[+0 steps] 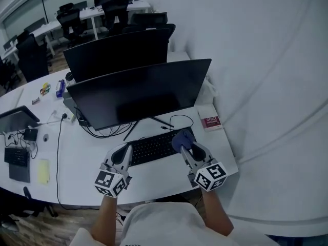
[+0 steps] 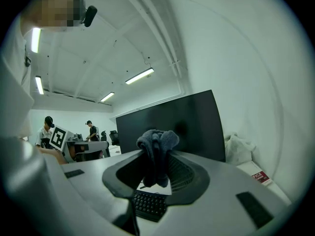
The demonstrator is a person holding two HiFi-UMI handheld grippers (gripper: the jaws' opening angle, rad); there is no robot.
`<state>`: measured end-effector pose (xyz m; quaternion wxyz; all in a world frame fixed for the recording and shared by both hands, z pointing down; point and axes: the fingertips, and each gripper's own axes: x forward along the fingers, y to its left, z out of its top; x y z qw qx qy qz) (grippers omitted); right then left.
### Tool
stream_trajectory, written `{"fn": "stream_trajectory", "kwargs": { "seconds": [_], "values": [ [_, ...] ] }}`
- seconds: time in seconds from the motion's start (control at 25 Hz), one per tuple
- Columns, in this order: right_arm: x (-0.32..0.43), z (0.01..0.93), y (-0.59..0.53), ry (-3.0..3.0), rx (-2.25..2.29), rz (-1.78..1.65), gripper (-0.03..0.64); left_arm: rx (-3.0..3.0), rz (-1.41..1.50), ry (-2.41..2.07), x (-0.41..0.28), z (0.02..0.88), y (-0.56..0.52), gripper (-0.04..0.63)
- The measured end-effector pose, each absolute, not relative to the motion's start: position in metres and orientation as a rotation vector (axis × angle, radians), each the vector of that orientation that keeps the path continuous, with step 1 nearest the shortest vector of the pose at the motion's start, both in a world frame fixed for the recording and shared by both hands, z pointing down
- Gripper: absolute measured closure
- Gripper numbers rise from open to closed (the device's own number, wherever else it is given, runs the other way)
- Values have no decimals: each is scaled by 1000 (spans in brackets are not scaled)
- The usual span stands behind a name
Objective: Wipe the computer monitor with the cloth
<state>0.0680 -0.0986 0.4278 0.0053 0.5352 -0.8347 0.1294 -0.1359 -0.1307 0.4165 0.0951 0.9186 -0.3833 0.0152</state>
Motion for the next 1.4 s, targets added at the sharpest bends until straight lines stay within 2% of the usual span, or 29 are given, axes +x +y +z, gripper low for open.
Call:
{"fn": "stream_trajectory", "kwargs": {
  "seconds": [0.76,1.08,1.4],
  "values": [
    [210,381,-210,-2479,1896,172,497,2731,-34,-1111,-28,387,-171,589],
    [265,469,-255,-2278,1939,301,496,2688,6,-1179,-3,403,-187,589],
    [280,558,-287,-2221,1829,424,497,2636,91,-1203,46,441,-216,589]
  ]
}}
